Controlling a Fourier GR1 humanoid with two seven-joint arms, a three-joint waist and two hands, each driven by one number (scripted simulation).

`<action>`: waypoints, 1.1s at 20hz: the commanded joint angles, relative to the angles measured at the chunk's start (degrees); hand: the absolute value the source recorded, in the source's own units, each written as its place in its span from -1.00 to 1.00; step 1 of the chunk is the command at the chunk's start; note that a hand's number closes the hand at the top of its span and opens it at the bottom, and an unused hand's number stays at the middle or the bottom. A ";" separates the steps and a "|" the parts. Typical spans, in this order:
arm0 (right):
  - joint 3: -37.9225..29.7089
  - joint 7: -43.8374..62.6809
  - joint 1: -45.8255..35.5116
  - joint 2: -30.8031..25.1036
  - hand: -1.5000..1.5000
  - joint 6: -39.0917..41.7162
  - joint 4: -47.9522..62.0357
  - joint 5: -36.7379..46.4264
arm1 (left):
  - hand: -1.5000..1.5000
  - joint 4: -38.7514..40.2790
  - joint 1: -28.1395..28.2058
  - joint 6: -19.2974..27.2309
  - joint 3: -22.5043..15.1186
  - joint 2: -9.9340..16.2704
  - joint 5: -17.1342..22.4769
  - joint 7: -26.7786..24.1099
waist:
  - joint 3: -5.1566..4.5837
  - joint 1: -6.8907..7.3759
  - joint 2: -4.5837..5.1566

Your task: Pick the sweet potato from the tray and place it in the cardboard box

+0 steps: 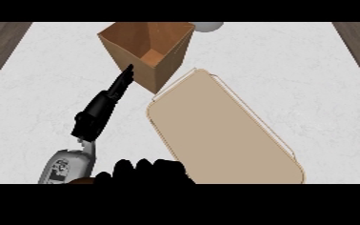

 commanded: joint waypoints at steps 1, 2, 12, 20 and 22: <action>-2.37 12.09 -2.11 0.82 1.00 1.89 -5.42 1.74 | 0.00 -0.73 -0.68 0.39 0.47 -0.08 0.01 2.82 | 0.01 -0.58 0.04; -3.51 13.05 -3.99 0.82 1.00 1.98 -5.00 0.33 | 0.00 -1.65 -0.49 -0.17 0.53 0.37 0.30 3.30 | -0.02 -0.26 0.03; -14.14 12.56 -6.16 0.81 1.00 3.60 -2.57 -0.12 | 0.00 -0.21 0.92 0.16 0.23 -0.58 -0.09 -0.12 | -0.01 -0.49 0.30; -26.46 9.46 -16.74 0.83 1.00 1.37 8.04 -8.55 | 0.00 -2.70 0.25 -0.77 -0.08 -0.42 0.21 2.13 | -0.01 0.44 0.39; -28.80 6.64 -17.28 0.83 1.00 0.92 10.45 -9.94 | 0.00 0.82 -0.60 -0.82 0.88 -0.37 0.26 0.01 | 0.00 0.13 0.55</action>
